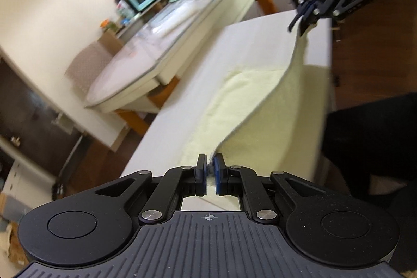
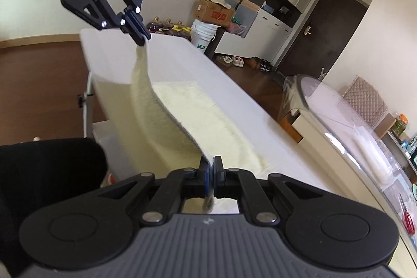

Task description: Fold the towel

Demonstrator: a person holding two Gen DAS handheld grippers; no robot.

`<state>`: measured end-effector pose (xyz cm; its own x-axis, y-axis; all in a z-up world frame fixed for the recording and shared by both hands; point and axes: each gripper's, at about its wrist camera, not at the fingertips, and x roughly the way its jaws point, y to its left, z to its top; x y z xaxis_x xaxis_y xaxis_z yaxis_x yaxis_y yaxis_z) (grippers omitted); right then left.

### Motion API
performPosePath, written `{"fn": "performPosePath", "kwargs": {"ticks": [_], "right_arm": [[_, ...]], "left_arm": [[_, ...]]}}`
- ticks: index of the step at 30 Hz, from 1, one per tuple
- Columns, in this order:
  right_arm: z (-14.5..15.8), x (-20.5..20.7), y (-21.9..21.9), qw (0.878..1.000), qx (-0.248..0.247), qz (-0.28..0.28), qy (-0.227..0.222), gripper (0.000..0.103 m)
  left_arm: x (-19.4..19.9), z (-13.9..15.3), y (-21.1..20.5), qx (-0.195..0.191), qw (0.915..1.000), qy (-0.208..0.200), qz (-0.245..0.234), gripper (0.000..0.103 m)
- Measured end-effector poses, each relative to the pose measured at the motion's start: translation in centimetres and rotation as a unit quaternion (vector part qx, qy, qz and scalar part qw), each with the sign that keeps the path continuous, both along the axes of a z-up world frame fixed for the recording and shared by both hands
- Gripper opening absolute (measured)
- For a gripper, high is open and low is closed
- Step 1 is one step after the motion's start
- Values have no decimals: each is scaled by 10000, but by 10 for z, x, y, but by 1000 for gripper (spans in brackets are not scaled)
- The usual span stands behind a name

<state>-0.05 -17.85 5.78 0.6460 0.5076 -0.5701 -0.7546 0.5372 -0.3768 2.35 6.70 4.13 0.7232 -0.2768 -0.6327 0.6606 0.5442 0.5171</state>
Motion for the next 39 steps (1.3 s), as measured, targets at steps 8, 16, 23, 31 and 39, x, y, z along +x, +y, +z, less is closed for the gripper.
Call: {"fn": "performPosePath", "kwargs": {"ticks": [8, 16, 23, 31, 39], "right_arm": [[-9, 104, 4, 9962, 301, -137, 801, 3], [-30, 168, 11, 9906, 375, -293, 1282, 4], [-49, 182, 16, 9877, 273, -412, 1480, 9], [-44, 184, -21, 9782, 1016, -808, 1623, 24], [-56, 188, -32, 9770, 915, -1392, 1329, 32]], "left_arm": [[83, -16, 1, -107, 9976, 347, 590, 6], [125, -41, 8, -66, 9939, 720, 834, 6], [135, -60, 12, -36, 9915, 862, 972, 7], [136, -60, 15, -81, 9909, 826, 1056, 14], [138, -63, 11, 7, 9916, 727, 1074, 16]]}}
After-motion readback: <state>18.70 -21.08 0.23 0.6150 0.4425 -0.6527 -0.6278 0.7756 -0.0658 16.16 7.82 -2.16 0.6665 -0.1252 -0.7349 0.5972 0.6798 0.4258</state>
